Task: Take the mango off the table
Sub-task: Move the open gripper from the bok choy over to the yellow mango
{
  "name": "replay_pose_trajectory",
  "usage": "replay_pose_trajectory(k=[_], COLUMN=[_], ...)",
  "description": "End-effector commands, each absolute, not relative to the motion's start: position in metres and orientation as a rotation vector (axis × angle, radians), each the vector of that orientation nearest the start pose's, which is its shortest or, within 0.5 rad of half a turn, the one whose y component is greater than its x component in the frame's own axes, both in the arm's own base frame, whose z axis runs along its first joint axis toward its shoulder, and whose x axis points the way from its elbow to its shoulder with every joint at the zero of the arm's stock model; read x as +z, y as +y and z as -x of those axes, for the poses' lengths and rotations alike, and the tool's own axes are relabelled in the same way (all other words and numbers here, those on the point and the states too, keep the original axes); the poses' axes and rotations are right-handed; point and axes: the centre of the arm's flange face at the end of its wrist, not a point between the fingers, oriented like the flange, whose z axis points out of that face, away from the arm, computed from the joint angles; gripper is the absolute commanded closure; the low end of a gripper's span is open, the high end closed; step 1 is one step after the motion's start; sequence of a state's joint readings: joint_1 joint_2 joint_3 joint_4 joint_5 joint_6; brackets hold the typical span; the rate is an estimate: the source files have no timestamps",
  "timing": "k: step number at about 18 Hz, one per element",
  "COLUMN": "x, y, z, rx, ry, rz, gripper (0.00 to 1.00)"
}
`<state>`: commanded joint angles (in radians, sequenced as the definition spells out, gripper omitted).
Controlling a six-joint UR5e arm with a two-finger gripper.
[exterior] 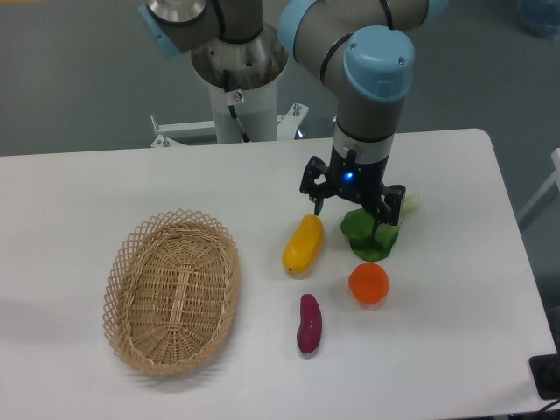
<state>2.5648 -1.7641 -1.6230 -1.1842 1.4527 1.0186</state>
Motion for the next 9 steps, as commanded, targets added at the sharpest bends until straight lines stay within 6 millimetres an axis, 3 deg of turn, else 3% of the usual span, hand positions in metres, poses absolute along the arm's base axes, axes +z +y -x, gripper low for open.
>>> replay_pose_trajectory(k=[9], x=[0.398], y=[0.425], z=[0.401], rx=[0.079], ry=[0.044], rz=[2.967], gripper=[0.0])
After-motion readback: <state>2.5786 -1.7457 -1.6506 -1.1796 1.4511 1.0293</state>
